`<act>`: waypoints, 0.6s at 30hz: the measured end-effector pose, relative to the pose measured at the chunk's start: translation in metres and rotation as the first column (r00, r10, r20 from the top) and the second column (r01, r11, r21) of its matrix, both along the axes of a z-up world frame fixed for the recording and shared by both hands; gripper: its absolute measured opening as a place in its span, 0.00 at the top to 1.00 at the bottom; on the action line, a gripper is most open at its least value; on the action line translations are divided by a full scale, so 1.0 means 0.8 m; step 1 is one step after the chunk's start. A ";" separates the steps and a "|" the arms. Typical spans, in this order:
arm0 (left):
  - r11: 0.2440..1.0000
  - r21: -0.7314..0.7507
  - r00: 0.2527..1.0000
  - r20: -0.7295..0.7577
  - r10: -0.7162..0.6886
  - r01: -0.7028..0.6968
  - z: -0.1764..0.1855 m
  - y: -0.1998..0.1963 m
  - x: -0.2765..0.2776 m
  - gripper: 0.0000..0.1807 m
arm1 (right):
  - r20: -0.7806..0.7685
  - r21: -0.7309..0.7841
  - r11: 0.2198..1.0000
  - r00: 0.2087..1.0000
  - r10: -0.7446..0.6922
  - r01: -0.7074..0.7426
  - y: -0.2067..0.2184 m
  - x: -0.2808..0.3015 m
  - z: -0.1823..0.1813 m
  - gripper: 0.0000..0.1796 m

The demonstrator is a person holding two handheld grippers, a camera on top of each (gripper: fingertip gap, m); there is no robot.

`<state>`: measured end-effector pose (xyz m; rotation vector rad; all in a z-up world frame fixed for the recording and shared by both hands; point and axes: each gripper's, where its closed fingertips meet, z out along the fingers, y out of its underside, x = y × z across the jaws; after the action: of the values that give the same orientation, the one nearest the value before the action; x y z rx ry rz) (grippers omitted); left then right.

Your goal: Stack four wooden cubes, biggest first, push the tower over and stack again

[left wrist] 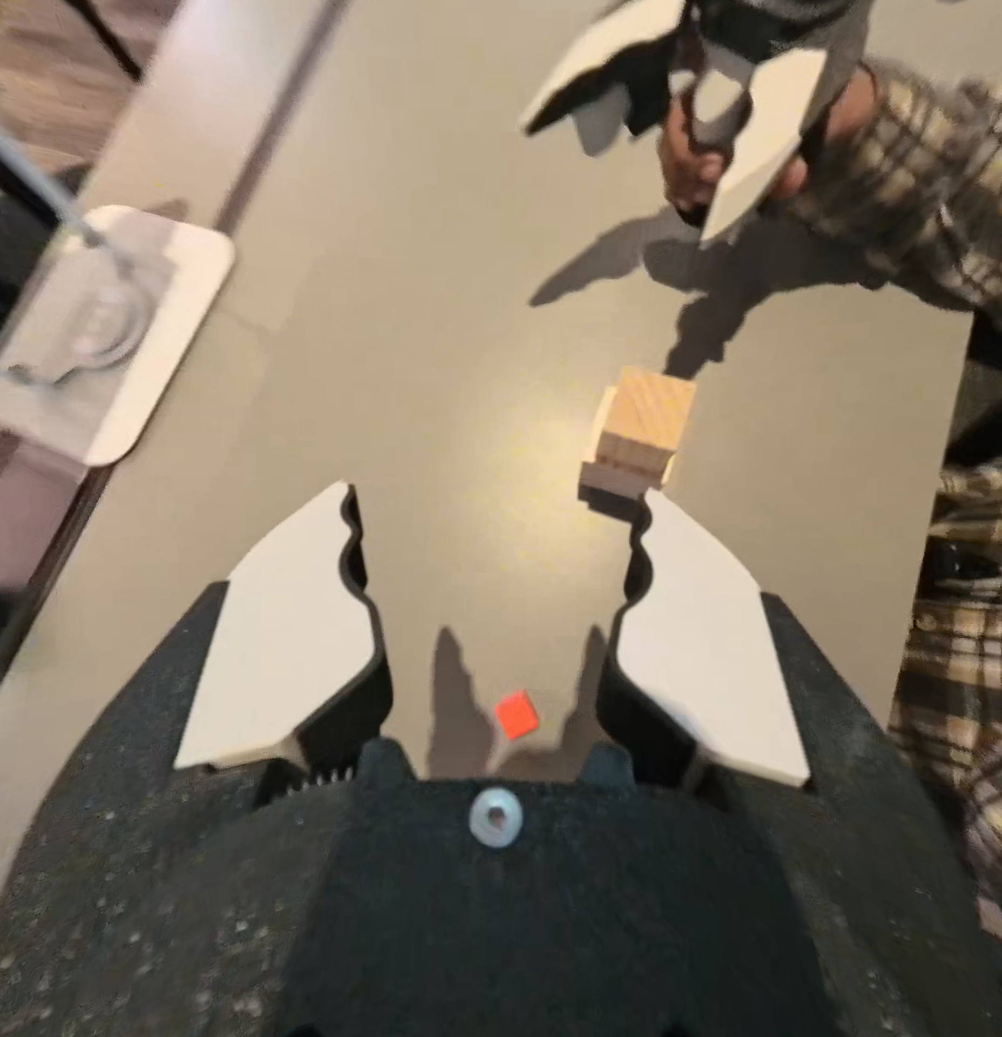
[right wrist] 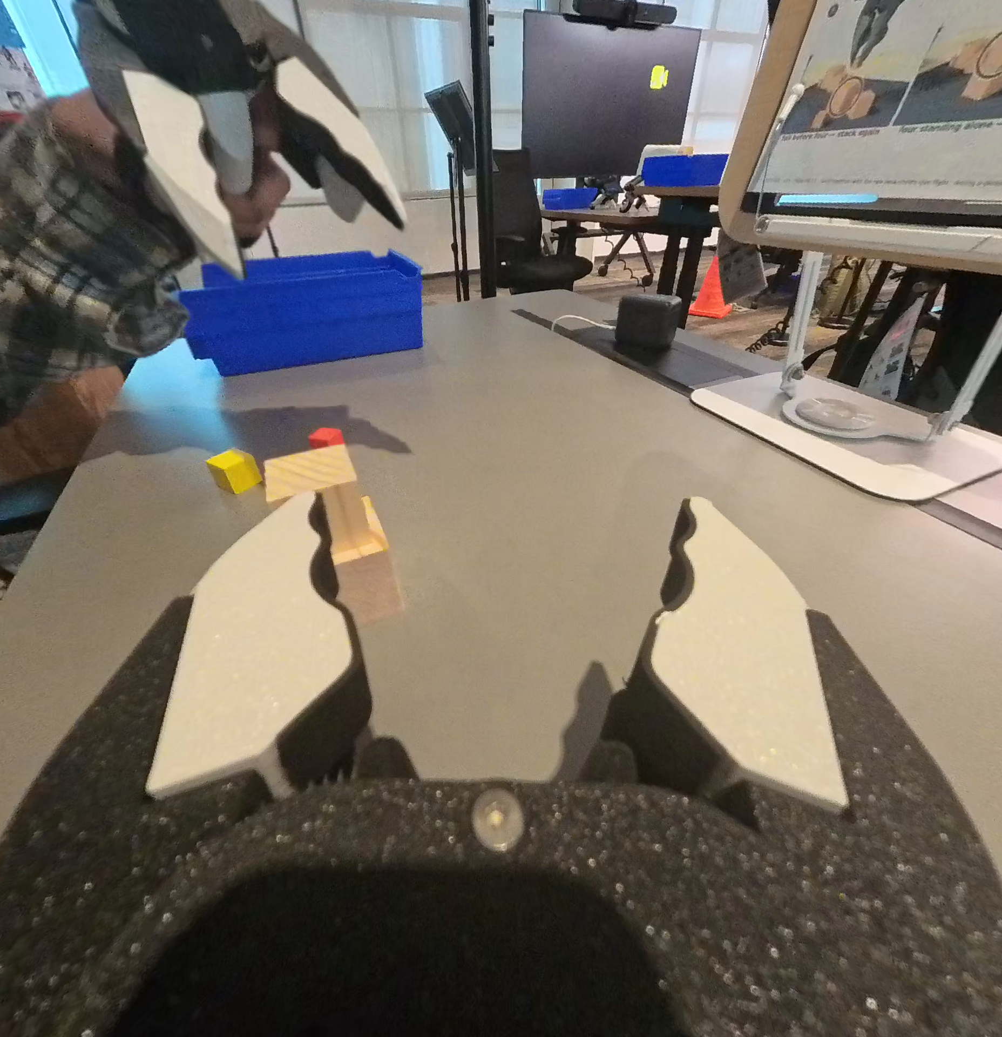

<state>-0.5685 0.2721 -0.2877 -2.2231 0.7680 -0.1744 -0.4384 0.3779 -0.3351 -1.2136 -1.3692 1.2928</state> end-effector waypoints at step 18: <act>0.958 -0.147 0.944 0.189 0.271 -0.245 -0.175 -0.181 -0.021 0.64 | 0.040 0.007 1.000 0.999 0.005 -0.006 -0.004 -0.006 -0.013 0.37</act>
<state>-0.5852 0.1276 -0.4276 -2.3502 0.3551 -0.3256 -0.4431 0.3744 -0.3457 -1.2378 -1.4057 1.2724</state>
